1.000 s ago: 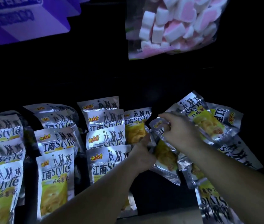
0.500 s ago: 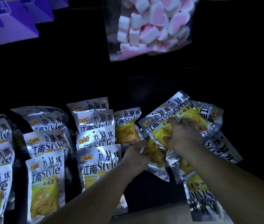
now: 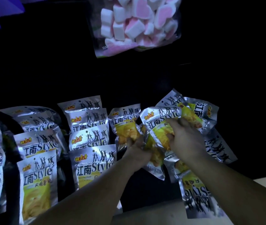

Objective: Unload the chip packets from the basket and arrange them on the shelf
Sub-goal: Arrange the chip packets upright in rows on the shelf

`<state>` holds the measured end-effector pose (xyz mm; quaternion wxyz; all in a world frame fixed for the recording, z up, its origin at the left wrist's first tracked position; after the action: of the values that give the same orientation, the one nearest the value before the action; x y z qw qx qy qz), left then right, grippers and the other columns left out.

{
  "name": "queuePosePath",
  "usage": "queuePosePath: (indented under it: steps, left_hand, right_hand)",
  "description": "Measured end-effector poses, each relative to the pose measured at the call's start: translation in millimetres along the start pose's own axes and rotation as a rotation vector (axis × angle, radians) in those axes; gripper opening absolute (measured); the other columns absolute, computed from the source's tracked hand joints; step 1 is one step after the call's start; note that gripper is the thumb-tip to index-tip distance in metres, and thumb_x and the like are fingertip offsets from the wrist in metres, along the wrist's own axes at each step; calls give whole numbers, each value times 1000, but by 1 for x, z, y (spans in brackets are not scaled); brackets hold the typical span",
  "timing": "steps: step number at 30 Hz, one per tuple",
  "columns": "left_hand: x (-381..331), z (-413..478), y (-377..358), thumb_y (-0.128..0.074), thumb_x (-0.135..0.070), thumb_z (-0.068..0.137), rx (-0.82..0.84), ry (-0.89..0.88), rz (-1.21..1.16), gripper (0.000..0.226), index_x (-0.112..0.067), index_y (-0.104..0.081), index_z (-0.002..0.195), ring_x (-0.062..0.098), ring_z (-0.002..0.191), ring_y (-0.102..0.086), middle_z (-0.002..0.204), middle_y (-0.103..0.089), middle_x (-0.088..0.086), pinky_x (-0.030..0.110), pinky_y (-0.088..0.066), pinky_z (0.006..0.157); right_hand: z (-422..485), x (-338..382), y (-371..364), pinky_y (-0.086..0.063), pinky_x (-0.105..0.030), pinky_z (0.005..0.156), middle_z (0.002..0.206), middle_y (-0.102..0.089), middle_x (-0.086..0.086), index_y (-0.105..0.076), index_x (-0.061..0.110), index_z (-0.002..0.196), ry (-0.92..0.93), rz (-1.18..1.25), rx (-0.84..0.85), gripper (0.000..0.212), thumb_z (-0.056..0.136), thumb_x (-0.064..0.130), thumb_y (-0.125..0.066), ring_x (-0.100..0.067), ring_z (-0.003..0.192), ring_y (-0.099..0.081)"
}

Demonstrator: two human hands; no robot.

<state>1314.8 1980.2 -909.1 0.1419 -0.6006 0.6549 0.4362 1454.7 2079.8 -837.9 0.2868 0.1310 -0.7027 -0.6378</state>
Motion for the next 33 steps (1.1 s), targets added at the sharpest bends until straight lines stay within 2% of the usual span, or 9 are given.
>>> queuePosePath:
  steps: [8,12,15,18,23,25,27,30,33]
  left_hand:
    - [-10,7,-33,-59,-57,85,4,-100,-43,77,-43,-32,155,24,156,-13,170,6,-9,41,-34,119]
    - [-10,11,-31,-61,-30,93,-16,-135,-127,51,-34,-53,143,22,154,-20,163,-14,-11,15,-43,97]
    - [-10,11,-26,-61,-23,91,-35,-135,-215,48,-31,-60,138,19,149,-30,157,-28,-12,28,-41,110]
    - [-8,5,-22,-53,-1,98,-52,-151,-384,37,-15,-67,130,22,129,-55,143,-55,6,13,-51,88]
    - [0,5,-4,-60,-29,94,-111,-159,21,33,-42,-65,124,13,100,-68,124,-67,-9,28,-59,83]
    - [0,9,10,-68,-42,84,-268,-166,259,42,-45,-61,125,18,106,-63,131,-56,-7,36,-61,84]
    - [-3,13,21,-66,-46,82,-283,-122,356,52,-45,-55,132,27,122,-53,145,-38,1,44,-57,95]
    - [-6,17,31,-69,-33,90,-146,29,124,61,-46,-47,145,25,120,-59,160,-27,4,37,-58,97]
    - [-12,19,26,-73,-16,91,-84,12,-164,65,-34,-49,148,13,86,-67,135,-53,0,21,-60,65]
  right_hand:
    - [-13,-6,6,-47,-35,87,133,-54,-4,-46,37,146,-18,-50,-77,49,98,36,-59,-28,118,-55]
    - [-17,-10,-1,-46,-38,94,142,-45,-8,-34,35,152,-40,-85,-24,55,101,46,-51,-29,128,-46]
    - [-18,-7,-3,-43,-45,104,154,-29,-11,-15,34,158,-61,-119,77,77,95,66,-45,-33,143,-30]
    - [-25,0,-10,-42,-48,106,159,-19,-14,1,37,158,-58,-182,170,95,88,72,-52,-36,146,-23]
    - [-27,-1,-19,-49,-47,96,155,-23,-14,2,44,156,-89,-195,163,91,91,65,-57,-34,143,-25]
    - [-24,-4,-20,-52,-48,94,156,-25,-13,-1,45,155,-110,-174,158,91,89,64,-61,-34,143,-26]
    - [-21,-4,-21,-54,-52,93,158,-25,-12,-3,47,154,-141,-140,136,91,88,62,-64,-34,144,-27]
    - [-15,1,-22,-52,-55,95,160,-21,-12,-2,47,155,-184,-134,161,91,90,58,-65,-35,146,-25]
    - [-12,1,-23,-53,-55,92,158,-22,-13,-3,46,155,-190,-136,162,87,92,59,-62,-36,144,-26]
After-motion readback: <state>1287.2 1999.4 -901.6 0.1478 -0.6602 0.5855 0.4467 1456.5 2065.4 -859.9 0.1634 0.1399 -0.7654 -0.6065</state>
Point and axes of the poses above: each hand's wrist, its own z-axis towards the middle knuckle, its own y-axis out of the back of the hand, x = y × z, the point moved 1 cm from there along z, towards the middle knuckle
